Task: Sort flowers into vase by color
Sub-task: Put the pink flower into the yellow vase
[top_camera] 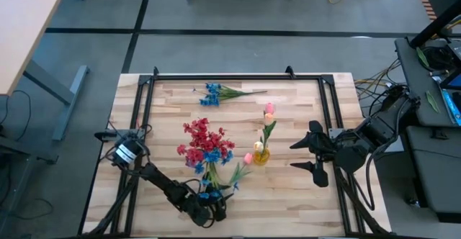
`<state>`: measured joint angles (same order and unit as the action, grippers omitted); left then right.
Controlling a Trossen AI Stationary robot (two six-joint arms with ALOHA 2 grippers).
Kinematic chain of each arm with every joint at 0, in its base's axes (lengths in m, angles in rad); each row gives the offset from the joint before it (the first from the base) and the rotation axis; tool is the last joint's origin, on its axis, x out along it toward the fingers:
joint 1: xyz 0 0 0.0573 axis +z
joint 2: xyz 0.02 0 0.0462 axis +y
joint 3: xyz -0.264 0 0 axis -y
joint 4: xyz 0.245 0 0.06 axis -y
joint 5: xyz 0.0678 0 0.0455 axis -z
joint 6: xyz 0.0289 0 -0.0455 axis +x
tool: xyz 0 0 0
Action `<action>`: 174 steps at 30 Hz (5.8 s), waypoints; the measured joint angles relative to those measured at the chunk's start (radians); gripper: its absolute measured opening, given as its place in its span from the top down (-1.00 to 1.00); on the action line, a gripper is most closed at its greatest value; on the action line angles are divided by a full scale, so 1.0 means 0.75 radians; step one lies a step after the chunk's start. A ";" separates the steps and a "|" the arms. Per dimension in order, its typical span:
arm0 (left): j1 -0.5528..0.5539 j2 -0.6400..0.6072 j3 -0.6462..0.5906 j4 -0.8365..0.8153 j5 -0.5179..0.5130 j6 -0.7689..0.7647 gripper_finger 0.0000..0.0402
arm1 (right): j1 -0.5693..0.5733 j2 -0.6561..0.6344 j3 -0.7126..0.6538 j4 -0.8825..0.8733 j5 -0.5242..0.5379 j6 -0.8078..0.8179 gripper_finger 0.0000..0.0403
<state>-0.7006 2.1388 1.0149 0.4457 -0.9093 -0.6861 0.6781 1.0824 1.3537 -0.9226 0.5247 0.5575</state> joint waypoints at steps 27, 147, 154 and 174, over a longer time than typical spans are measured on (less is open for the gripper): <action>-0.012 -0.033 0.008 -0.246 0.088 -0.152 0.99 | 0.000 0.000 0.000 0.000 0.000 0.010 -0.26; -0.292 -0.437 1.490 -1.930 -0.200 0.383 0.31 | 0.193 0.170 0.256 -0.424 0.132 0.180 0.94; -0.291 -0.437 1.528 -2.129 -0.278 0.238 0.43 | 0.120 0.012 0.257 -0.423 0.280 0.137 0.94; -0.290 -0.436 1.489 -2.133 -0.314 0.193 0.43 | 0.063 0.060 0.252 -0.371 0.280 0.105 0.94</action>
<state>-0.9184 1.8122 2.1319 -1.1538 -1.1450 -0.5415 0.7255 1.1271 1.5429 -1.2008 0.7350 0.6361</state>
